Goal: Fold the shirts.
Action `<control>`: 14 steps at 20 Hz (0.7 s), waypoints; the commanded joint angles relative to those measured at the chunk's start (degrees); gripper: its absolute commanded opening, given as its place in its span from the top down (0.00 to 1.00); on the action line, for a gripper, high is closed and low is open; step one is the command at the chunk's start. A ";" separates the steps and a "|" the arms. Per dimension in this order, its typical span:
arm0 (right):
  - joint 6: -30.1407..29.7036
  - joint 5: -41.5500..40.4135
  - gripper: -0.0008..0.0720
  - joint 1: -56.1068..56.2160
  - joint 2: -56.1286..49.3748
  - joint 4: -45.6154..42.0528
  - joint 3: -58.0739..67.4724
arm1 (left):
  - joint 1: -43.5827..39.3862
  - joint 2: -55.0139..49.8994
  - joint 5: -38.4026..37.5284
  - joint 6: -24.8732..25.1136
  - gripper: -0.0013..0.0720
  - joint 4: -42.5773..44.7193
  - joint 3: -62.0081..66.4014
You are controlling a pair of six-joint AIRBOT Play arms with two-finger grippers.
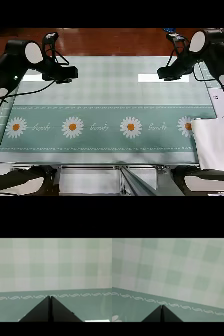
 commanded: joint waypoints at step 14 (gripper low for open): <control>0.35 1.05 0.96 0.70 -0.76 -1.09 0.09 | 0.70 -0.81 -6.62 2.12 0.96 0.26 -0.02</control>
